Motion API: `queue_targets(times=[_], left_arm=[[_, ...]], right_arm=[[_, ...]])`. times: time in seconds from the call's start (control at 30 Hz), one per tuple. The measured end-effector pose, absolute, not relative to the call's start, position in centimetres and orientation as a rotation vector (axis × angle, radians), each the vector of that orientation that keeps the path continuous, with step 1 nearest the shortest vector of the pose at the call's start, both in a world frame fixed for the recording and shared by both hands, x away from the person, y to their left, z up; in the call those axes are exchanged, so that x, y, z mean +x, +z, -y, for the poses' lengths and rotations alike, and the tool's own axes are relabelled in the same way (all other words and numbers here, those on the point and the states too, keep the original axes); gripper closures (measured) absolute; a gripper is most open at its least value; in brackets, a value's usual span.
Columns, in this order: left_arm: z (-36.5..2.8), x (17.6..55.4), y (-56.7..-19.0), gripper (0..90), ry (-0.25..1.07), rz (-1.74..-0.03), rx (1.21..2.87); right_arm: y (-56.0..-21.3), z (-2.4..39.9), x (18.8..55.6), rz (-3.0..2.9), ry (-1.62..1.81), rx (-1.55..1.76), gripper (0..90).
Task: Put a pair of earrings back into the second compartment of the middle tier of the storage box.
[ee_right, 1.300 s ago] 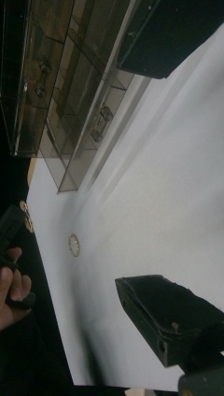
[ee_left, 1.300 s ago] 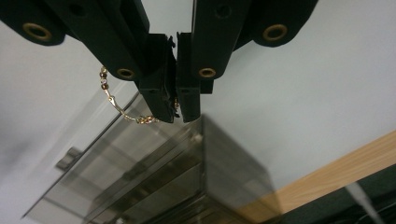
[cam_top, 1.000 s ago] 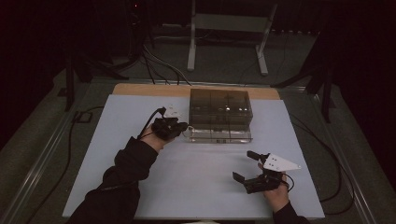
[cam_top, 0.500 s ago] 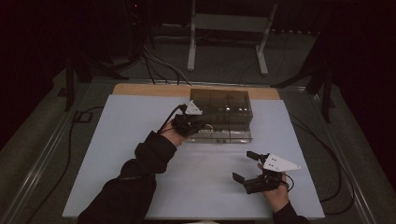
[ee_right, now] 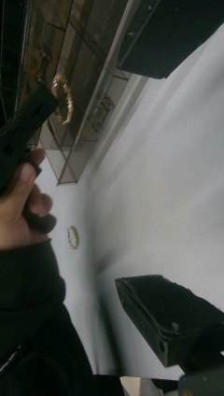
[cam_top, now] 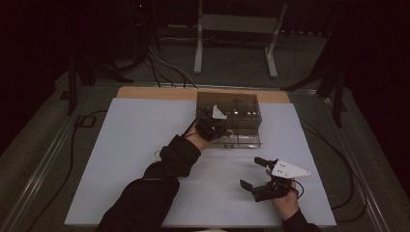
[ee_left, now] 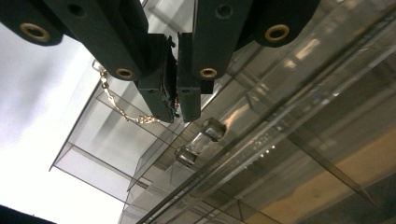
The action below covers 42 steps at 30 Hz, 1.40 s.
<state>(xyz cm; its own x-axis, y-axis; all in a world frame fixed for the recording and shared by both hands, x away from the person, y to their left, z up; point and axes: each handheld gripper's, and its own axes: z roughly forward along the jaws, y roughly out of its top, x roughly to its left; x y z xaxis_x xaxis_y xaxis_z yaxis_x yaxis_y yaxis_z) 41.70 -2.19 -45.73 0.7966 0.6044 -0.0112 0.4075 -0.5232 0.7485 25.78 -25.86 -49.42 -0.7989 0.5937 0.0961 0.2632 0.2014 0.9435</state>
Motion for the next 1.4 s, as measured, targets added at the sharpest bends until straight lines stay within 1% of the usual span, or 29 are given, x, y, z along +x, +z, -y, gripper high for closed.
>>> queue_targets(times=[0.13, 0.27, 0.3, 0.33, 0.37, 0.47, 0.77, 0.87, 0.9, 0.93, 0.97, 1.03, 1.1, 1.3, 1.33, 1.4], left_arm=[[2.7, 41.7, -46.1, 86.5, 0.318, -0.764, 2.186], [2.6, 41.6, -46.0, 74.9, 0.327, -0.761, 2.17], [2.3, 41.4, -45.9, 74.9, 0.324, -0.774, 2.157], [2.2, 41.3, -45.8, 64.3, 0.318, -0.78, 2.145], [2.0, 41.2, -45.7, 58.7, 0.312, -0.781, 2.141], [1.6, 40.7, -45.4, 50.0, 0.278, -0.762, 2.136], [0.1, 38.8, -44.1, 36.2, 0.226, -0.709, 2.085], [-0.4, 38.5, -43.8, 31.6, 0.234, -0.696, 2.08], [-0.4, 38.5, -43.8, 31.6, 0.234, -0.696, 2.08], [-1.3, 38.3, -43.3, 31.6, 0.232, -0.693, 2.057], [-1.6, 38.2, -43.2, 28.3, 0.227, -0.696, 2.05], [-2.2, 38.2, -42.9, 24.4, 0.222, -0.697, 2.052], [-2.9, 38.1, -42.8, 17.8, 0.207, -0.69, 2.04], [-4.8, 37.8, -42.4, 14.7, 0.209, -0.689, 2.026], [-5.0, 37.7, -42.4, 11.0, 0.202, -0.691, 2.022], [-5.7, 37.7, -42.3, 7.7, 0.202, -0.691, 2.02]], right_arm=[[-49.4, 25.8, 25.7, -2.201, 1.624, 0.803, 0.0], [-49.4, 25.7, 25.7, -2.201, 1.628, 0.801, 0.0], [-49.4, 25.7, 25.7, -2.205, 1.625, 0.798, 0.0], [-49.4, 25.7, 25.7, -2.209, 1.621, 0.797, 0.0], [-49.4, 25.7, 25.7, -2.208, 1.623, 0.797, 0.0], [-49.4, 25.7, 25.7, -2.21, 1.619, 0.793, 0.0], [-49.4, 25.7, 25.7, -2.205, 1.621, 0.802, 0.0], [-49.4, 25.7, 25.7, -2.206, 1.618, 0.8, 0.0], [-49.4, 25.7, 25.7, -2.206, 1.617, 0.802, 0.0], [-49.4, 25.7, 25.7, -2.206, 1.617, 0.802, 0.0], [-49.4, 25.7, 25.7, -2.201, 1.624, 0.806, 0.0], [-49.4, 25.7, 25.7, -2.2, 1.622, 0.802, 0.0], [-49.4, 25.8, 25.7, -2.199, 1.622, 0.808, 0.0], [-49.5, 25.7, 25.8, -2.199, 1.62, 0.813, 0.0], [-49.4, 25.7, 25.8, -2.196, 1.624, 0.814, 0.0], [-49.4, 25.7, 25.8, -2.197, 1.624, 0.814, 0.0]])
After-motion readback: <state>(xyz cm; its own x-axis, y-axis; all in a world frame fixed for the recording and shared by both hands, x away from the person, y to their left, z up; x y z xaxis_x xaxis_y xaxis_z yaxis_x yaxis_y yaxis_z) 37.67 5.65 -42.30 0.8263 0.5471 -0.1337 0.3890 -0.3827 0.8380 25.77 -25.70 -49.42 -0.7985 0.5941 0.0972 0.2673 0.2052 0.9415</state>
